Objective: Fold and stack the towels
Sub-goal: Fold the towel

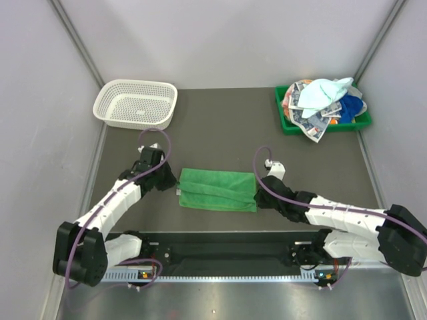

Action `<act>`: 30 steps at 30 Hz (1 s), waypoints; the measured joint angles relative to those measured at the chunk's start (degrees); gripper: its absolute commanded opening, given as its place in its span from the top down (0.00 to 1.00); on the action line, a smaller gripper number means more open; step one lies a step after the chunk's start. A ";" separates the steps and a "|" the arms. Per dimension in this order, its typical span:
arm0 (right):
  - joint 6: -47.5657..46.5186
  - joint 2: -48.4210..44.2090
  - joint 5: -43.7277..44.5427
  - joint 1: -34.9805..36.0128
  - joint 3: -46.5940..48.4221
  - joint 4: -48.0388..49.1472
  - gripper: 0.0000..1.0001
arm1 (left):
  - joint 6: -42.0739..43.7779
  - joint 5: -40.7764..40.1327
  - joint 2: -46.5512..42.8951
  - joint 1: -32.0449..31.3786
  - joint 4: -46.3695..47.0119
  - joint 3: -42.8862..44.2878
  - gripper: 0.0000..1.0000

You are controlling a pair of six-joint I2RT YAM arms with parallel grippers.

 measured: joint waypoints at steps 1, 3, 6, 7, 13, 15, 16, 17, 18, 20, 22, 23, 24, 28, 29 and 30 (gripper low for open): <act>0.28 -0.15 0.04 0.31 -0.04 -0.11 0.98 | 0.00 0.11 -0.07 0.00 -0.07 -0.13 1.00; 0.83 -0.52 0.13 0.83 -0.35 -0.35 0.95 | 0.00 0.17 -0.17 0.02 -0.09 -0.72 1.00; 1.70 -0.68 0.28 1.57 -1.05 -0.35 0.90 | -0.04 0.44 -0.46 0.00 -0.46 -1.99 1.00; 1.92 -0.68 0.31 1.88 -1.36 -0.46 0.89 | -0.07 0.59 -0.46 0.02 -0.55 -2.36 1.00; 3.28 -1.55 0.35 3.34 -2.19 -1.60 0.76 | -0.17 1.57 -0.57 0.02 -1.92 -3.15 0.86; 3.58 -3.21 0.46 3.58 -2.19 -2.27 0.72 | -0.13 1.66 -1.07 0.02 -2.62 -3.13 0.79; 3.63 -4.02 0.52 3.63 -2.19 -2.60 0.71 | -0.04 1.64 -1.31 0.02 -3.06 -3.10 0.75; 3.69 -5.07 0.70 3.65 -2.19 -3.02 0.70 | 0.07 1.64 -1.60 0.02 -3.72 -2.95 0.72; 3.78 -5.92 0.87 3.65 -2.19 -3.52 0.70 | 0.22 1.62 -1.88 0.02 -4.52 -2.71 0.71; 3.78 -7.76 1.53 3.67 -2.14 -5.01 0.68 | 0.50 1.46 -2.62 0.02 -6.19 -2.05 0.70; 3.74 -8.79 2.05 3.69 -1.62 -6.82 0.68 | 0.90 1.25 -3.37 0.02 -8.09 -0.74 0.71; 3.69 -8.92 2.38 3.69 -1.01 -7.74 0.68 | 1.09 1.11 -3.78 0.02 -8.90 0.17 0.71; 3.58 -8.79 2.64 3.69 -0.04 -8.76 0.68 | 1.22 1.09 -4.13 0.02 -9.35 1.27 0.73; 2.58 -5.42 3.50 4.11 6.38 -10.73 0.68 | 1.16 1.42 -3.28 -0.11 -8.92 5.29 0.78; 2.23 -3.82 3.52 4.33 8.22 -10.62 0.68 | 1.01 1.38 -2.16 -0.33 -8.17 6.16 0.80; 1.88 -1.79 3.69 4.61 10.27 -10.54 0.68 | 0.85 1.40 -0.96 -0.61 -7.37 6.64 0.82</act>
